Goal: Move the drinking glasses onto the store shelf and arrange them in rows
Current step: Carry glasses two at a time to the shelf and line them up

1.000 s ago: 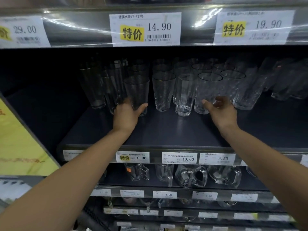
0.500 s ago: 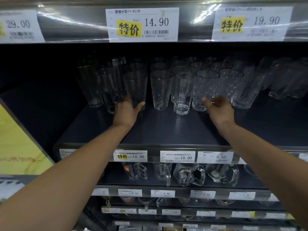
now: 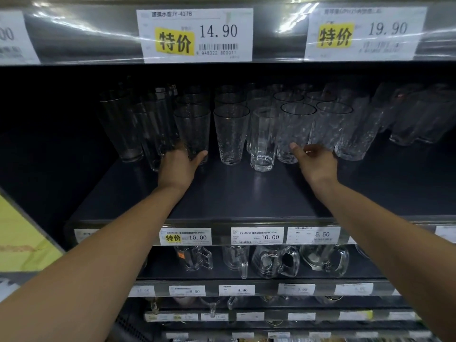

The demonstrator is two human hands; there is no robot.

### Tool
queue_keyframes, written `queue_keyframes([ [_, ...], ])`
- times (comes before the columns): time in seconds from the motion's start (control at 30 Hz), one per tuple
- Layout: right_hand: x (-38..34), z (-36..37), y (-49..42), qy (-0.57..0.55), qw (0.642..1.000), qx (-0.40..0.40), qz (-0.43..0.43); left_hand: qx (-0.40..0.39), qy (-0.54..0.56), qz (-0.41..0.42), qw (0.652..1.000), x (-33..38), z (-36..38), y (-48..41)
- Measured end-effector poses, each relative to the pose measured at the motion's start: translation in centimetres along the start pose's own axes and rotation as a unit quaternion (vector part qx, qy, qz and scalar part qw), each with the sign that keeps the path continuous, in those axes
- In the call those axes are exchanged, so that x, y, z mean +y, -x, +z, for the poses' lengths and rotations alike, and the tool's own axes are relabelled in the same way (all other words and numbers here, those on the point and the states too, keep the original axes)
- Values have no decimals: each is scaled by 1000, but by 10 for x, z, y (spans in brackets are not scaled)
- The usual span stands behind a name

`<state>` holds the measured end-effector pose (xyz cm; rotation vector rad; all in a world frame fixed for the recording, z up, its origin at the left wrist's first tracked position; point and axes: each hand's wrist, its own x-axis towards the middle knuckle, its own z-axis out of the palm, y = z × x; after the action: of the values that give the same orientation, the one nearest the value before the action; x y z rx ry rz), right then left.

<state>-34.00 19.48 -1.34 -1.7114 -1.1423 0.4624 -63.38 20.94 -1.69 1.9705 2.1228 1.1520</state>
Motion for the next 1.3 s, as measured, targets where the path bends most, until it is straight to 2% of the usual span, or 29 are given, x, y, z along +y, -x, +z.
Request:
queue_keyframes([
  [1.3,1,1,0,-4,1000,5,0,13,26,6,1000,0,-4,4],
])
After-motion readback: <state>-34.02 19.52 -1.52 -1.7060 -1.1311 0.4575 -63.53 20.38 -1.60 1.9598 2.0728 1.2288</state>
